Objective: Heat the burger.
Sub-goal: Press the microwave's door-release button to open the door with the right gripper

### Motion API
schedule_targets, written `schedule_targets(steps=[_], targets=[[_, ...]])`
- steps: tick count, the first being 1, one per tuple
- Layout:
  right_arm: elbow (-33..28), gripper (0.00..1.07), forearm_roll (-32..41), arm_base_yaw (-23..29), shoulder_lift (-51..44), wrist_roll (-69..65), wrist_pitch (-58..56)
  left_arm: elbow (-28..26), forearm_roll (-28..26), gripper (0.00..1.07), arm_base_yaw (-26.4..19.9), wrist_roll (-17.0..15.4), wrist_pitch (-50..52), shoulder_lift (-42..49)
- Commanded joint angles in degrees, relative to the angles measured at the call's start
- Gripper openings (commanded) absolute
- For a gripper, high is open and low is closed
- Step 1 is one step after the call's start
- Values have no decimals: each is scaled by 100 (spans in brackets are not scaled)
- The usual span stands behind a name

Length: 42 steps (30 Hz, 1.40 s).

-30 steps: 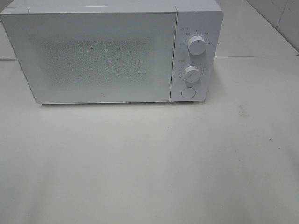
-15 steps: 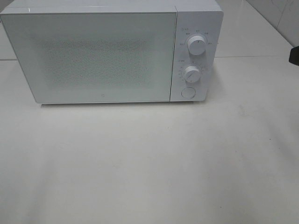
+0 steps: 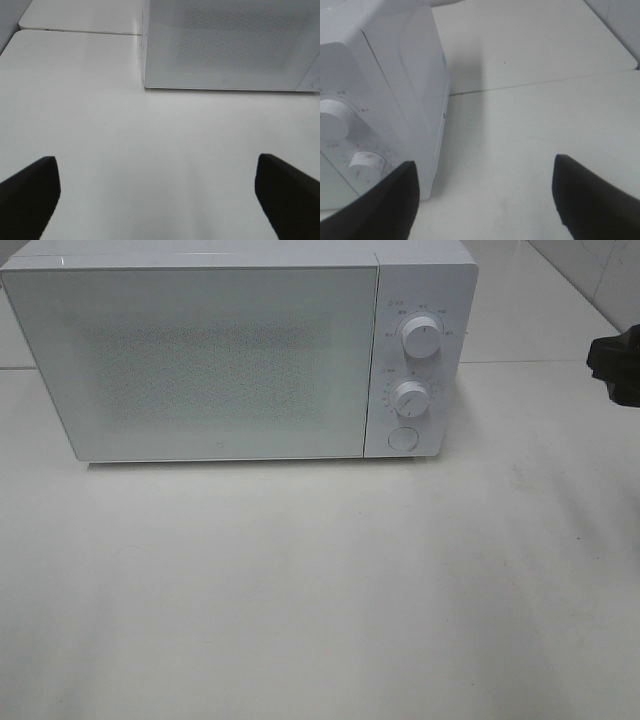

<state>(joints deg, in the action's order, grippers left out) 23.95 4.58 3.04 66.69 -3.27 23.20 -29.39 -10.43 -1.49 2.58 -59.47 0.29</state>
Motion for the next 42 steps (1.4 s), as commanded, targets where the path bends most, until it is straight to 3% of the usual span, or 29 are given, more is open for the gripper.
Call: schedule_targets(steps=[1,14,19,23,28,33,42], targets=[[-424,73,-46,-23,407,-52,1553,0,-40,98,-29,-17,69,109],[-957,73,17,57,2137,11,4269,0,-40,98,-29,-17,69,109],[-1066,73,814,739,2796,481,4887,0,-40,98,-29,-17,69,109],[-1060,73,1581,1644,3295,705,5374,0,-40,98,-29,-17,69,109],[-1049,73,2091,2206,3421,705,5449,0,-40,98,-29,-17,69,109],[-1049,73,2888,3128,3421,705,5449,0,-40,98,-29,-17,69,109],[-1049,73,3426,3873,3627,653,5449,0,-40,98,-29,-17,69,109]])
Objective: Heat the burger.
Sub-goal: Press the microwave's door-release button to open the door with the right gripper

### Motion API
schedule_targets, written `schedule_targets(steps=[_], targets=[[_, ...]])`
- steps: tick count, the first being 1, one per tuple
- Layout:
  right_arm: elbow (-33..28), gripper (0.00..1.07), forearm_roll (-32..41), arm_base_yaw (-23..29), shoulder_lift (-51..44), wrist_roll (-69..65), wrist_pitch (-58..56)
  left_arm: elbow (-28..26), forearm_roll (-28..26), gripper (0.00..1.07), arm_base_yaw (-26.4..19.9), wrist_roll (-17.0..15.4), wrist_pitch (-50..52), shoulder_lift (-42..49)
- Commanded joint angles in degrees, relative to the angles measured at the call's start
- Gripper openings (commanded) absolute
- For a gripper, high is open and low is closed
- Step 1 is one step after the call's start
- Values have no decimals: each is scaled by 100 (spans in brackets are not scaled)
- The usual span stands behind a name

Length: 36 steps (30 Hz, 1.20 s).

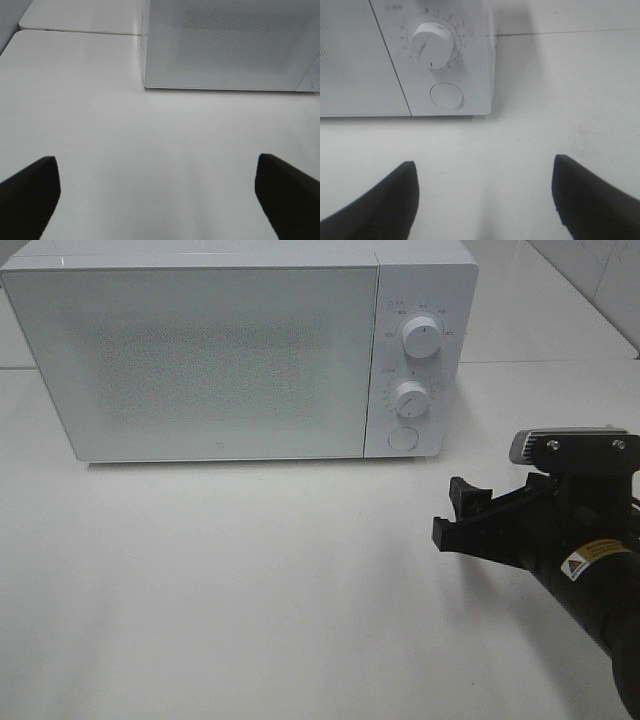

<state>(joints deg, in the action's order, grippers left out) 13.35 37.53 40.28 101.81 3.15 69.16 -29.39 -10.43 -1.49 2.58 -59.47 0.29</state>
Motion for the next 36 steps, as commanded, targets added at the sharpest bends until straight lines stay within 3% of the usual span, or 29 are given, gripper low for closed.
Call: schedule_targets(steps=[1,13,15,18,20,21,23,24,25,29,31,36], targets=[[11,73,132,206,235,-92,854,0,-40,98,-29,-17,69,109],[11,70,132,258,269,-900,859,0,-40,98,-29,-17,69,109],[11,60,132,258,269,-1919,859,0,-40,98,-29,-17,69,109],[11,56,138,258,269,-2143,859,0,-40,98,-29,-17,69,109],[11,37,166,252,269,-2830,865,0,-40,98,-29,-17,69,109],[11,37,166,252,269,-2830,865,0,-40,98,-29,-17,69,109],[11,23,309,252,269,-3295,865,0,-40,98,-29,-17,69,109],[11,23,309,252,269,-3295,865,0,-40,98,-29,-17,69,109],[11,15,424,252,269,-3621,865,0,-40,98,-29,-17,69,109],[11,7,527,252,269,-4492,865,0,-40,98,-29,-17,69,109],[11,1,470,252,269,-5718,859,0,-40,98,-29,-17,69,109],[11,0,378,252,269,-7380,848,0,-40,98,-29,-17,69,109]])
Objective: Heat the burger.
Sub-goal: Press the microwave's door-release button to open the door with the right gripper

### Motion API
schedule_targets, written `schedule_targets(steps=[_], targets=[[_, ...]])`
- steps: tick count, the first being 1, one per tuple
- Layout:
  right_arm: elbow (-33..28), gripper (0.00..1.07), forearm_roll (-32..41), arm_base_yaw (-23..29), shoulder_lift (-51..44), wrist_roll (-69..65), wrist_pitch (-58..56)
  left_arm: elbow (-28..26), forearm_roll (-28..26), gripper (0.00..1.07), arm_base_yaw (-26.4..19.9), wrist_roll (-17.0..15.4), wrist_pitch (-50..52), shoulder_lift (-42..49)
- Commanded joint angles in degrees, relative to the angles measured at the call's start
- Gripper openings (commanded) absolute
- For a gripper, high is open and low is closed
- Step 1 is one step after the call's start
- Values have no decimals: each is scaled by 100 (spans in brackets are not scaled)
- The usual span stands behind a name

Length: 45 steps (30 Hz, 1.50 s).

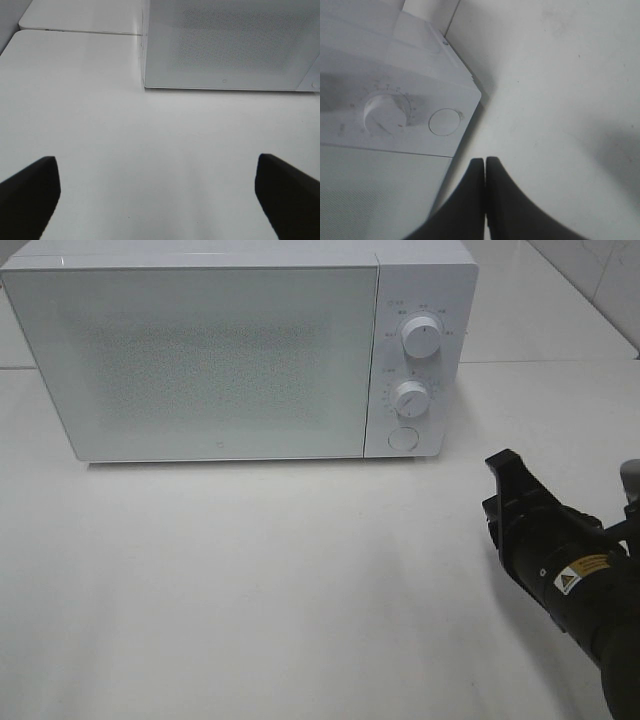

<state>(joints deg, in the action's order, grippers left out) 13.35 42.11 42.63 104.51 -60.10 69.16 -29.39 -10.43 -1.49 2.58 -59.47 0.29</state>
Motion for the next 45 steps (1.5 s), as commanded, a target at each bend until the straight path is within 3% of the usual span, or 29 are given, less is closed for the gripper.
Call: schedule_targets(steps=[1,6,13,22,38,45], targets=[[11,0,-138,17,0,-1759,842,0,-40,98,-29,-17,69,109],[11,0,-218,17,0,-2756,779,0,-40,98,-29,-17,69,109],[298,0,-264,17,0,-2876,321,0,-40,98,-29,-17,69,109],[1071,0,-229,-6,0,-2401,-407,0,-40,98,-29,-17,69,109],[2309,0,963,-6,842,-1610,-854,0,-40,98,-29,-17,69,109],[2853,0,1140,-355,1089,-865,-1278,0,-40,98,-29,-17,69,109]])
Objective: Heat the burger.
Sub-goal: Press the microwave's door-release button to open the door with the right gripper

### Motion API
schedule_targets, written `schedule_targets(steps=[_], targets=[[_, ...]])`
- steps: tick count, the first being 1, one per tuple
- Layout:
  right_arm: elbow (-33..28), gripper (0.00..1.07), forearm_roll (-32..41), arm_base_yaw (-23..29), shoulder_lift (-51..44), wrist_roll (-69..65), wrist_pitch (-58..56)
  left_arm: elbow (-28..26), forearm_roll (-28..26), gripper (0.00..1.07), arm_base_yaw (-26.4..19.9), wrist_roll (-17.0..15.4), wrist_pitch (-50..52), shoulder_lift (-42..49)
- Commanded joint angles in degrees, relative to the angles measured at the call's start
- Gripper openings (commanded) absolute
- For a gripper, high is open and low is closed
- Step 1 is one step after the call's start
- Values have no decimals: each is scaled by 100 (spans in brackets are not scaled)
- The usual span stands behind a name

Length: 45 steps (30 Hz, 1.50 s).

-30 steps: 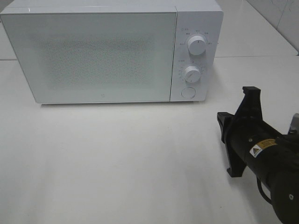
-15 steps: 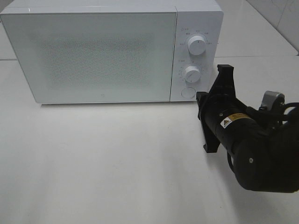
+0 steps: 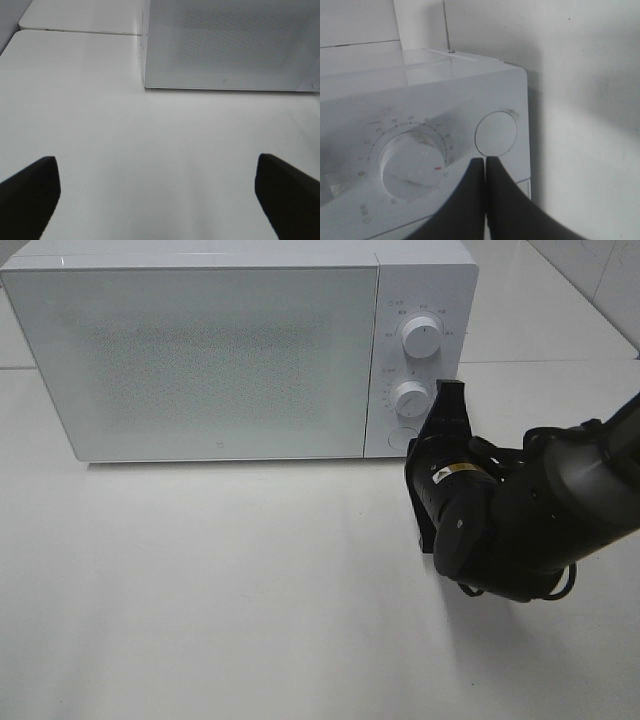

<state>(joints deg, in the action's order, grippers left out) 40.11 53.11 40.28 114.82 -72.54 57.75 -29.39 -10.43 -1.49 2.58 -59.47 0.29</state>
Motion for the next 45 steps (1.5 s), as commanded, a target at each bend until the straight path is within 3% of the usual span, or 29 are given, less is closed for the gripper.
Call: schedule_targets(steps=[1,20,45], targets=[[292,0,92,-195,74,561,-350,0,-40,98,-29,-17,69,109],[1163,0,246,-401,756,751,-699,0,-40,98,-29,-17,69,52],[1467,0,372,-561,968,1008,-625,0,-46,98,-29,-17,69,52]])
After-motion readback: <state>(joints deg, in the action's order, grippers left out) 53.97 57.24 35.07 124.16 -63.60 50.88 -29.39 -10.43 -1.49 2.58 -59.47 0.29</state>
